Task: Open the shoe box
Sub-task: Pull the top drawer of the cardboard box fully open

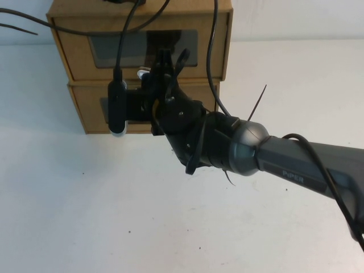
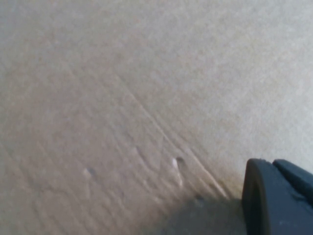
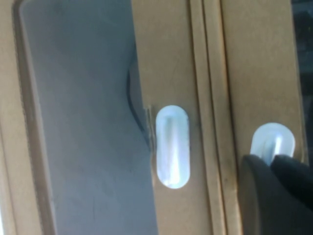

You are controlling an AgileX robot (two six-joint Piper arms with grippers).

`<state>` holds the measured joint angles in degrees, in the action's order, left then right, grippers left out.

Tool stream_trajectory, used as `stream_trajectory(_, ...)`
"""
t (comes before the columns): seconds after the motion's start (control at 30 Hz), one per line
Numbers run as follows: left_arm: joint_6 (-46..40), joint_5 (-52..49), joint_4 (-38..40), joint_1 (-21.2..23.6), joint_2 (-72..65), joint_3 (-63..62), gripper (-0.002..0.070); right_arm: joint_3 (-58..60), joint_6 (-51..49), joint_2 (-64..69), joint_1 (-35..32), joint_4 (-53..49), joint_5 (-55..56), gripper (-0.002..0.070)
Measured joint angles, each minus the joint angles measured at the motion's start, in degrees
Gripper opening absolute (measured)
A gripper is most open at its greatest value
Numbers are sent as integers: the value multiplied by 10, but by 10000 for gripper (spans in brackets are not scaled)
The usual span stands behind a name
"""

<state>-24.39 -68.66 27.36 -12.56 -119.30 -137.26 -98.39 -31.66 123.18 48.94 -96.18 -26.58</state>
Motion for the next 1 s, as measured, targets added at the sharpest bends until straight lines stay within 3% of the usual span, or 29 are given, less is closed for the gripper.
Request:
stream_trajectory(0.3, 7, -1, 0, 0, -2, 0, -5, 18, 6, -15, 24, 19, -27, -6)
stream_trajectory(0.6, 19, -3, 3, 0, -9, -5, -5, 66, 69, -66, 59, 103, -38, -10)
stream_trajectory(0.8, 19, -3, 3, 0, -9, -5, -5, 70, -14, -74, 46, 58, -48, -1)
stream_trajectory(0.9, 19, -3, 4, 0, -9, -5, -5, 70, -47, -74, 32, 38, -26, 62)
stream_trajectory(1.0, 20, -3, 4, 0, -9, -5, -5, 70, -57, -72, 23, 25, -13, 220)
